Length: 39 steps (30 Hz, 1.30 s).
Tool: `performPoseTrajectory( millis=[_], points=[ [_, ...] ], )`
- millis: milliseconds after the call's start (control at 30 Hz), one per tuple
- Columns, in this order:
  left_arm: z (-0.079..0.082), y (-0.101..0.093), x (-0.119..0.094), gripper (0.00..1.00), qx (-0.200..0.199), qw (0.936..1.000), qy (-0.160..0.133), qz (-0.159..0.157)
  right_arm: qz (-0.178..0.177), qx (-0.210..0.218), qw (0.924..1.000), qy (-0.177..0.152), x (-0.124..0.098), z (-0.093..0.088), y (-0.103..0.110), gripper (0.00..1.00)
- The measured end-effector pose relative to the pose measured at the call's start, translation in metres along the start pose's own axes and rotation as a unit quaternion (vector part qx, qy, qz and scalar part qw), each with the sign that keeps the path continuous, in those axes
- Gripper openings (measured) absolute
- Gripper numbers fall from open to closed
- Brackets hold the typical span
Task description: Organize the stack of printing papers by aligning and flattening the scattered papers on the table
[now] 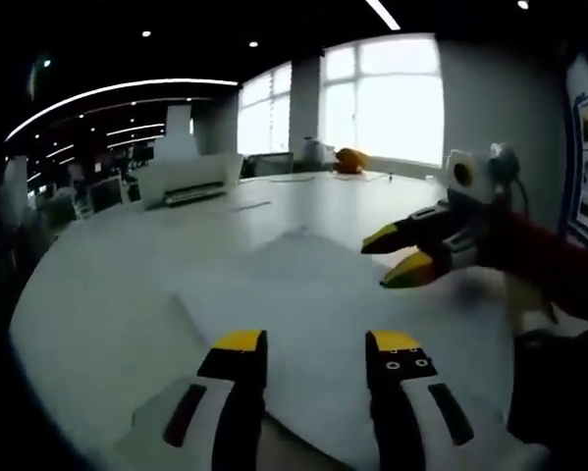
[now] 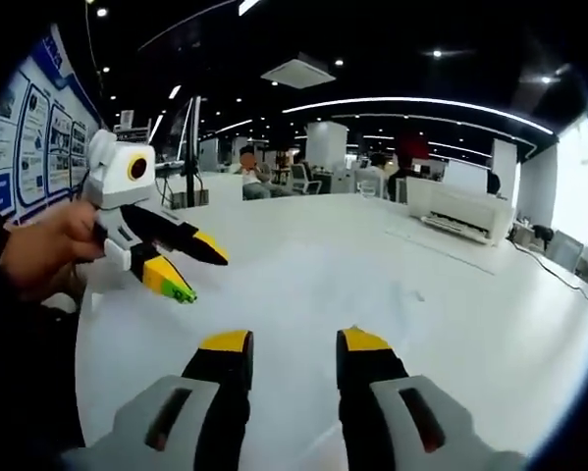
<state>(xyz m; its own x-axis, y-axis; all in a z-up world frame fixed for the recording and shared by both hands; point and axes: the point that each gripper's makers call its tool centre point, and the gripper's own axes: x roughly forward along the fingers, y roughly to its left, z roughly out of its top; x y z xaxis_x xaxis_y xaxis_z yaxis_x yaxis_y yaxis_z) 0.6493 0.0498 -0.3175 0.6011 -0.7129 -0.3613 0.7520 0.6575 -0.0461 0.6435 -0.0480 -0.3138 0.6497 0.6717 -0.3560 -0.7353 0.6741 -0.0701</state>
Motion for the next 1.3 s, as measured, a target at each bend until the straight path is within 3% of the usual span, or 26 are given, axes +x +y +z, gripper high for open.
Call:
performPoseTrajectory(
  millis=[533, 700, 933, 1300],
  points=[
    [0.000, 0.002, -0.016, 0.54, 0.004, 0.9999, 0.001, -0.012, 0.000, -0.001, 0.9998, -0.017, -0.021, 0.010, 0.009, 0.46],
    [-0.002, 0.001, -0.022, 0.54, 0.009, 0.9998, 0.004, -0.016, 0.006, -0.004, 0.9998, -0.019, -0.025, 0.011, 0.014, 0.46],
    [-0.001, -0.001, -0.041, 0.57, 0.029, 0.9990, -0.023, -0.027, 0.004, 0.008, 0.9995, -0.029, -0.035, 0.013, 0.014, 0.45],
    [-0.003, 0.023, -0.072, 0.57, 0.003, 0.9988, -0.048, -0.007, -0.004, 0.019, 0.9992, -0.034, -0.048, 0.007, 0.010, 0.44]
  ],
)
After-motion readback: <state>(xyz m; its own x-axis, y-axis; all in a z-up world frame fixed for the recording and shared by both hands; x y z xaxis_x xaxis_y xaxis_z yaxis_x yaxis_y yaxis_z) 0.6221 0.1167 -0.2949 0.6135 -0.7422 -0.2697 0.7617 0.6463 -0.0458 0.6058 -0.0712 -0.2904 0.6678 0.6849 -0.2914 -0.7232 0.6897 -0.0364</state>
